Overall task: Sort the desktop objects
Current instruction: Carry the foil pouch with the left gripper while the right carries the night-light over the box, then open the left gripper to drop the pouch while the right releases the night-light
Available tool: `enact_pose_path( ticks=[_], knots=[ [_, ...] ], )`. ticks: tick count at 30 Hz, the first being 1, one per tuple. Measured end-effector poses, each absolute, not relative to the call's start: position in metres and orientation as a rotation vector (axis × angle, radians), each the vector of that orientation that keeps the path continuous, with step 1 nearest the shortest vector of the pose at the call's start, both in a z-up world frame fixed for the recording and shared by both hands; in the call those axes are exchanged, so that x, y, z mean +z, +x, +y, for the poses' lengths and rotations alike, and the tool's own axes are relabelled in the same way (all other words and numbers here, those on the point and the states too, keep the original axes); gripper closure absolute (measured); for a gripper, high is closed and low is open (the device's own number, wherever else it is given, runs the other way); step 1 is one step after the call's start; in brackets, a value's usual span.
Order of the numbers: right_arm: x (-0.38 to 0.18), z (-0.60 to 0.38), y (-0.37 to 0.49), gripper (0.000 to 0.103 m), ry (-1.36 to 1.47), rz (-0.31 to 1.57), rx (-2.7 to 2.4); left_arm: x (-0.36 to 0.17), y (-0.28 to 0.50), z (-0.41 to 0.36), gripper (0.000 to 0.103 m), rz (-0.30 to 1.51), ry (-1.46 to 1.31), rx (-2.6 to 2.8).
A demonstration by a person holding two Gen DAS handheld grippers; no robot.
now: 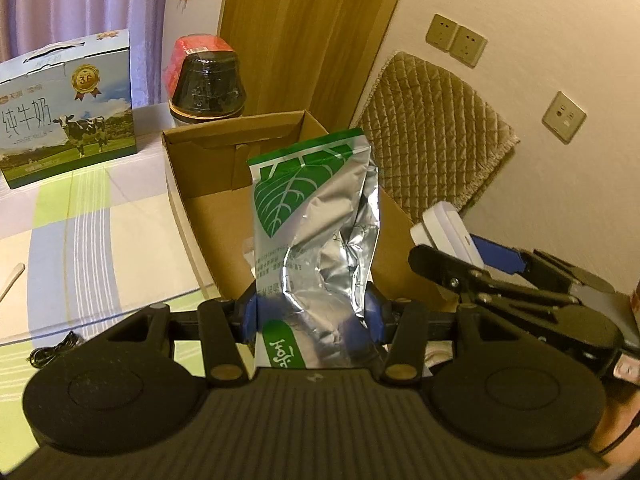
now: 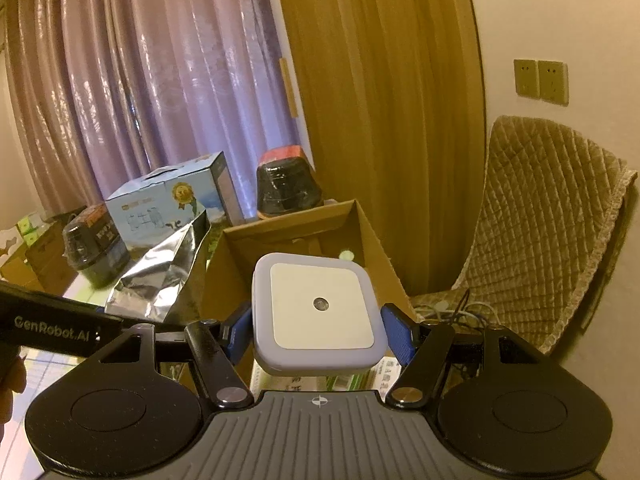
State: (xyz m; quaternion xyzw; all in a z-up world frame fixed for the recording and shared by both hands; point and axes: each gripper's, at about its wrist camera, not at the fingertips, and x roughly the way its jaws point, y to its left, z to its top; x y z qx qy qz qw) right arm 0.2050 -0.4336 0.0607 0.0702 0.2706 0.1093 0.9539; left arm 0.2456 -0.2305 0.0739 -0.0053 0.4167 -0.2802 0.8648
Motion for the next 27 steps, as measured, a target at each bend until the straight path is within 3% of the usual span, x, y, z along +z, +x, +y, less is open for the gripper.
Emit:
enact_pose_path(
  ticks=[18,22,27],
  knots=[
    [0.053,-0.443,0.257,0.038,0.147,0.56,0.194,0.058,0.293,-0.236,0.057,0.891,-0.07,-0.521],
    [0.052,-0.442,0.263,0.038,0.141,0.564,0.189,0.057,0.298,-0.235,0.049,0.868,-0.103,-0.51],
    [0.05,-0.44,0.262,0.038,0.135,0.569,0.191,0.061,0.291,-0.224,0.049,0.828,-0.089,-0.487]
  ],
)
